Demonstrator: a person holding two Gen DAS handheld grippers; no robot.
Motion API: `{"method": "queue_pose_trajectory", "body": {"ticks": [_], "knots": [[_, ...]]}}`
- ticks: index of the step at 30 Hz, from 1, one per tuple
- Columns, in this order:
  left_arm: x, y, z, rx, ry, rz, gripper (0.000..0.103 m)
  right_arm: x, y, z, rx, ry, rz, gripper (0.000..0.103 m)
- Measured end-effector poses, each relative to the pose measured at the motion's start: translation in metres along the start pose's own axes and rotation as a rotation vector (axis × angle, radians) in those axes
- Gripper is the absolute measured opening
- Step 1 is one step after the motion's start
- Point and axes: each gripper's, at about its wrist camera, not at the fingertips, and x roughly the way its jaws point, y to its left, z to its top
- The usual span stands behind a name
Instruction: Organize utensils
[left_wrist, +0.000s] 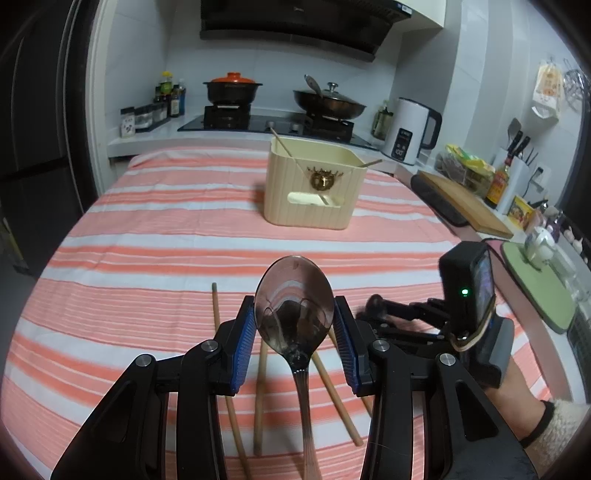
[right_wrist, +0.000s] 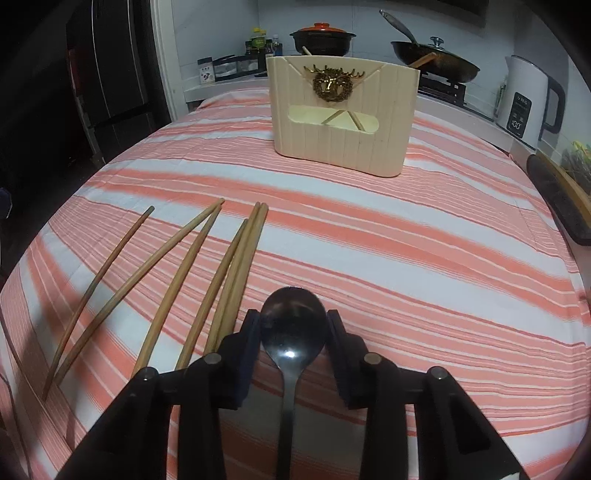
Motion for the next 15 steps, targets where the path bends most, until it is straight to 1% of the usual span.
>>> {"method": "queue_pose_trajectory", "body": {"ticks": [3,7,11,15], "knots": [[-0.008,-0.001,-0.001,0.011,-0.015,0.002,0.041,-0.036,-0.002,-0.005,0.023,-0.092,0.029,0.036],[-0.022,-0.007,-0.005,0.035,-0.036,-0.002,0.041,-0.093,0.004,-0.012,0.009,-0.197,0.054,0.036],[-0.034,-0.012,-0.009,0.046,-0.052,-0.007,0.041,-0.138,0.008,-0.02,-0.001,-0.274,0.06,0.036],[-0.04,-0.015,-0.009,0.046,-0.06,-0.022,0.041,-0.164,0.007,-0.023,0.006,-0.327,0.056,0.036]]}}
